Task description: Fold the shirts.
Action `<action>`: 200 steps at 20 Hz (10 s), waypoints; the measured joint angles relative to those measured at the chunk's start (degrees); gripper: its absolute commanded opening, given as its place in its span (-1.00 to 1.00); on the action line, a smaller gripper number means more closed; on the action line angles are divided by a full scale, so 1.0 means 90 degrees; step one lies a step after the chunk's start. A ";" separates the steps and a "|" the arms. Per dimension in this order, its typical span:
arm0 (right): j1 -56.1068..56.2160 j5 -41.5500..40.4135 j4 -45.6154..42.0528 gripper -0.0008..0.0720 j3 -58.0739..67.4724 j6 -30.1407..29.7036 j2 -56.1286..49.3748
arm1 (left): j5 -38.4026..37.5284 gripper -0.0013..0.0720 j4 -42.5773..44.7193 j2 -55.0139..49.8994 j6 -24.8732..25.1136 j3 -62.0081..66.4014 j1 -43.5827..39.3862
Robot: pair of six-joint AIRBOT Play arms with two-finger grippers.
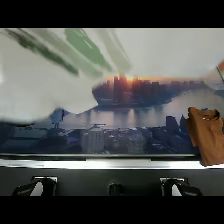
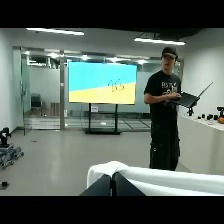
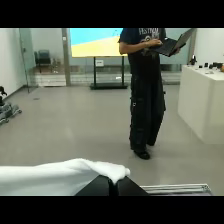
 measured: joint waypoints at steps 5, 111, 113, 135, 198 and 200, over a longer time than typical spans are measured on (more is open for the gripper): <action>0.0005 0.0918 -0.0146 -0.86 0.0049 0.0376 -0.0233 | -0.0274 -0.89 0.0129 -0.0359 -0.0049 0.0085 -0.0002; -0.0070 0.0918 0.2178 0.98 -0.1938 0.1387 -0.6771 | -0.0289 0.85 -0.0384 -0.5525 -0.0209 -0.4677 -0.1171; -0.0294 0.1146 0.2047 0.98 -0.1831 0.1219 -0.6771 | -0.0668 0.84 -0.0389 -0.5518 -0.0100 -0.4471 -0.1064; 0.0143 0.3092 0.3181 -0.87 -0.1683 0.0177 -0.4490 | 0.0398 -0.88 -0.2414 -0.5423 0.0109 -0.4379 -0.3959; -0.1144 0.2560 0.3429 -0.87 -0.2280 0.0787 -0.4558 | 0.0036 -0.88 -0.2506 -0.0474 0.0486 -0.5457 0.0799; -0.1984 0.2878 0.3347 -0.87 -0.1967 0.0918 -0.4335 | 0.0036 -0.88 -0.2509 -0.0474 0.0486 -0.5457 0.0799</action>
